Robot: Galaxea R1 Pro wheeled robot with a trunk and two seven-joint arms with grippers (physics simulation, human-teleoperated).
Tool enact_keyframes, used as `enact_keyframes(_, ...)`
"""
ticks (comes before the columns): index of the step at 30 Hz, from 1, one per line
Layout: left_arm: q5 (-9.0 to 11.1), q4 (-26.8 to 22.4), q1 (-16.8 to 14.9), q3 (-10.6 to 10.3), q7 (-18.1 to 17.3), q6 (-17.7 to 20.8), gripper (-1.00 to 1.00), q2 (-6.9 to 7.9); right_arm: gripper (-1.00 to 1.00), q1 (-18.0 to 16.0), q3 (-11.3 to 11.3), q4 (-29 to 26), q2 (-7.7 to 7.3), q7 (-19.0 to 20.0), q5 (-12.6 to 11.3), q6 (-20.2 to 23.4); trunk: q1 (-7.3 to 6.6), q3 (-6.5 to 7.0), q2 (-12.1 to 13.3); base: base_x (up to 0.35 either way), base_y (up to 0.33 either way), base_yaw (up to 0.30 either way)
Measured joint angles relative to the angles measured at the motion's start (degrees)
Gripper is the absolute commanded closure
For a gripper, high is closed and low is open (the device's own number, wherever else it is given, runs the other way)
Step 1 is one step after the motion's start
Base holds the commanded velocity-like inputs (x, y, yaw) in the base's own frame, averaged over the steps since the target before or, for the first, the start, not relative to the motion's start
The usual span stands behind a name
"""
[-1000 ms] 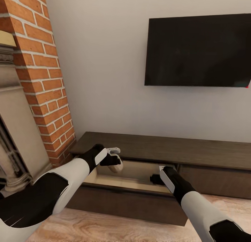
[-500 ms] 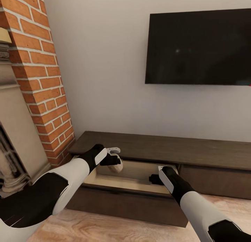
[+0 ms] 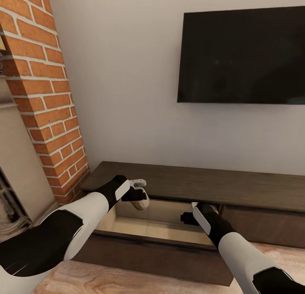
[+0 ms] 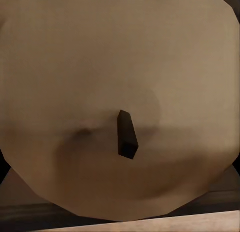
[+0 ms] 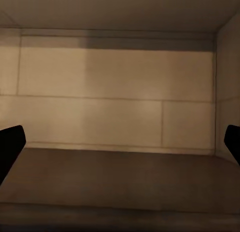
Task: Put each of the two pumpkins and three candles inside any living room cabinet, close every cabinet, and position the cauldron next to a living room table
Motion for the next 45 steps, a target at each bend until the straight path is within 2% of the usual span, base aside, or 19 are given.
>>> enact_keyframes(19, 0.0, 0.1, 0.0, 0.0, 0.0, 0.1, 1.00, 0.00, -1.00, 0.0, -0.3, 1.9, 0.01, -0.2, 0.0, 0.1, 0.00, -1.55, 0.0, 0.000, 0.000, 0.061)
enact_keyframes(33, 0.1, 0.1, 0.0, 0.0, -0.1, 0.2, 1.00, 0.00, -1.00, 0.0, -0.3, 1.9, 0.00, -0.1, -0.1, 0.0, 3.07, -4.19, -5.6, 0.000, 0.000, 0.002)
enact_keyframes(45, 0.1, 0.1, 0.0, 0.0, 0.0, 0.2, 1.00, 0.00, -1.00, 0.0, -0.3, 1.9, 0.00, -0.1, -0.1, 0.1, 5.71, -6.34, -10.4, 0.000, 0.000, -0.114)
